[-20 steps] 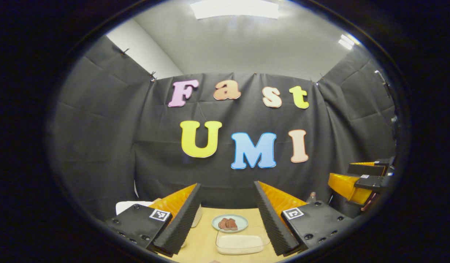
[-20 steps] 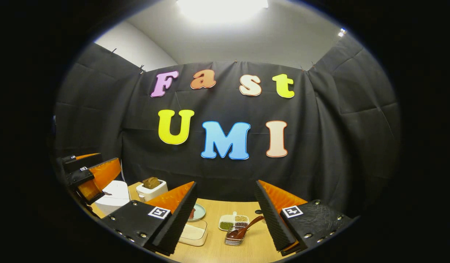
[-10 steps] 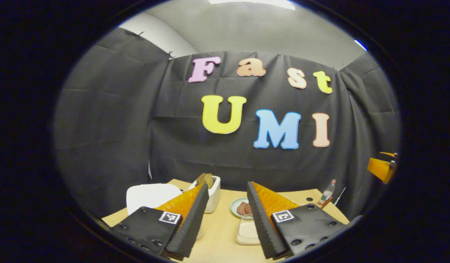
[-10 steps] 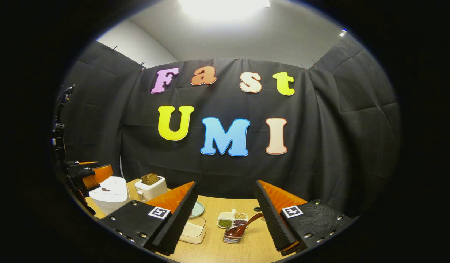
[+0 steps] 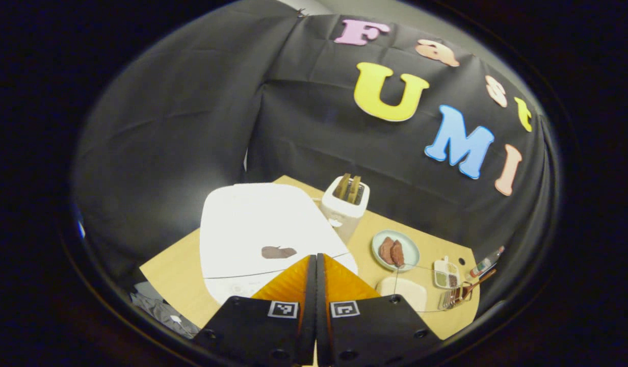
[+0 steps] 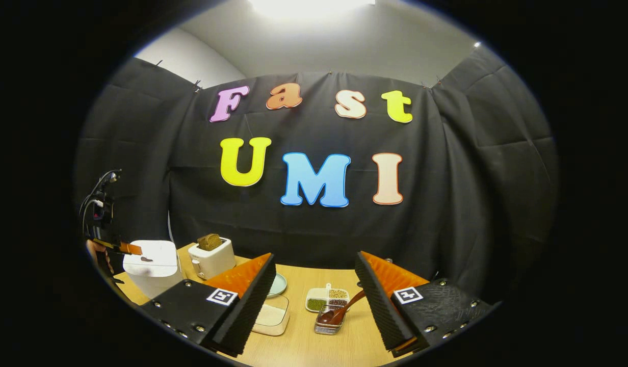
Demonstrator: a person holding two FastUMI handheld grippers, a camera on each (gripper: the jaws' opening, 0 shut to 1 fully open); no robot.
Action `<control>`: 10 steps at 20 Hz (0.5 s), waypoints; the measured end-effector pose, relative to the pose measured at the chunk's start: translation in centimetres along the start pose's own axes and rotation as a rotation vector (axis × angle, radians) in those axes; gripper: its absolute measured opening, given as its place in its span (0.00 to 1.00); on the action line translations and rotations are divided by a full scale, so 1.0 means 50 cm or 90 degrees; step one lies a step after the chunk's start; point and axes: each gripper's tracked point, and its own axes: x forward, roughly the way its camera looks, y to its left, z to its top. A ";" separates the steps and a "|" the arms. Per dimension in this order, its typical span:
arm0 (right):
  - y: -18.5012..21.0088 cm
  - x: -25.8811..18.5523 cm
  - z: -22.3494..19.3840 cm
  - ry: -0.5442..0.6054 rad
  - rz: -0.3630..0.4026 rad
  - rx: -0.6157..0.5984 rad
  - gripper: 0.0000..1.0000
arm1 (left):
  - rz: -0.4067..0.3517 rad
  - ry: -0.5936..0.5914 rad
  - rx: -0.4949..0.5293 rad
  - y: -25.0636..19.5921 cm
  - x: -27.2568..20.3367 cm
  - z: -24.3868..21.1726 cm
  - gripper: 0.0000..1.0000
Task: Close the left gripper, press the button to open the rice cooker; take a wooden spoon from the chopstick holder with the right hand, scoop a spoonful of rice and pour it into the rice cooker, then put the wooden spoon back into the chopstick holder.
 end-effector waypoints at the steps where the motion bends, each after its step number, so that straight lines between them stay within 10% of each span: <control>1: 0.002 0.003 -0.005 0.005 0.001 0.002 0.96 | 0.013 0.009 -0.003 0.022 0.012 -0.004 0.09; 10: 0.010 0.022 -0.026 0.027 0.000 -0.014 0.96 | 0.040 0.059 0.042 0.067 0.104 -0.020 0.10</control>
